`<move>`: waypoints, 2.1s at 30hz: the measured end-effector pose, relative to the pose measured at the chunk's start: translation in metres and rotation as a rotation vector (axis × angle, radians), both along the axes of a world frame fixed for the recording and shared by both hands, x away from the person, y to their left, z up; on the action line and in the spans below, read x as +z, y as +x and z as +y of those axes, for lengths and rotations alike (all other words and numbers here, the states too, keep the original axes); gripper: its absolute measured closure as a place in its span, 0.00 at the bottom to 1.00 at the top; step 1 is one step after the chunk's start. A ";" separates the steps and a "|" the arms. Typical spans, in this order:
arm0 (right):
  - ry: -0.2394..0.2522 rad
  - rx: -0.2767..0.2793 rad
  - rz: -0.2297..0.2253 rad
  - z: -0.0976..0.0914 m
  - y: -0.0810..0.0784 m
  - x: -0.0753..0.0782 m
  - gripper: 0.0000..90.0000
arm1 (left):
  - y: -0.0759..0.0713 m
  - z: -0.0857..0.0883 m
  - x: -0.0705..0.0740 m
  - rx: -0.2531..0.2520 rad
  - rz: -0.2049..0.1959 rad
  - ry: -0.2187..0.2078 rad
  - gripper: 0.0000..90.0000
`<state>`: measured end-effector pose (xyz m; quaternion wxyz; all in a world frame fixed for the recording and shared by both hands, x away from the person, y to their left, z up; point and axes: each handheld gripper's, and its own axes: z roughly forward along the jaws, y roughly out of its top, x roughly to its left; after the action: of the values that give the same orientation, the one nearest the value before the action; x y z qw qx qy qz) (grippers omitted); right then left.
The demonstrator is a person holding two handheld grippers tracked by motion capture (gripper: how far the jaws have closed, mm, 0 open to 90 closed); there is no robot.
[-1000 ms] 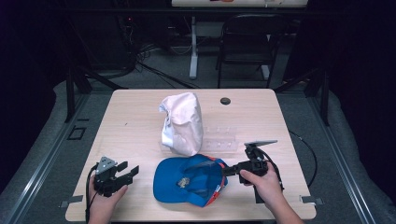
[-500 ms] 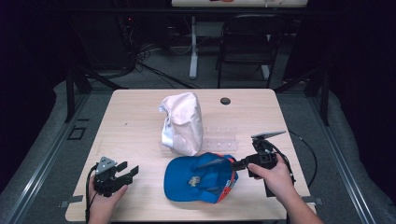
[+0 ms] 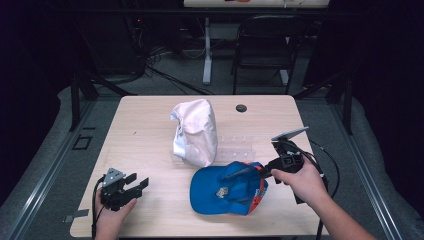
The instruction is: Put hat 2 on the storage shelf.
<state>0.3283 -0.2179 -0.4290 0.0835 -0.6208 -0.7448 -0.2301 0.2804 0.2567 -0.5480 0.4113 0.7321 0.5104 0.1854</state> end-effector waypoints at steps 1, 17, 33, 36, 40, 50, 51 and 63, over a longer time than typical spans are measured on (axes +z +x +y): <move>-0.020 0.010 0.005 0.000 0.001 0.003 0.87 | 0.000 0.000 0.000 -0.001 0.000 0.000 0.51; -0.204 0.023 0.004 0.017 0.012 0.051 0.87 | 0.001 -0.001 -0.002 0.006 -0.007 -0.008 0.51; -0.180 0.028 0.007 0.030 0.022 0.111 0.87 | 0.000 0.001 0.000 -0.005 0.005 -0.003 0.51; -0.155 0.035 0.011 0.034 0.023 0.122 0.87 | 0.001 0.001 -0.001 0.000 0.004 -0.004 0.51; -0.136 0.038 0.022 0.036 0.027 0.133 0.87 | 0.001 0.001 -0.001 -0.001 -0.001 -0.004 0.51; 0.081 -0.032 0.098 0.014 0.037 0.145 0.87 | 0.000 0.002 0.000 0.004 -0.003 -0.004 0.51; 0.118 -0.039 0.107 0.009 0.038 0.145 0.87 | 0.000 0.002 0.000 0.004 -0.003 -0.005 0.51; 0.574 -0.078 0.113 -0.024 0.047 0.133 0.87 | 0.000 0.001 -0.001 0.010 -0.011 -0.006 0.51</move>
<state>0.3754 -0.2423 -0.2960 0.2882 -0.6117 -0.6190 -0.3994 0.2809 0.2577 -0.5487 0.4154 0.7273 0.5123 0.1898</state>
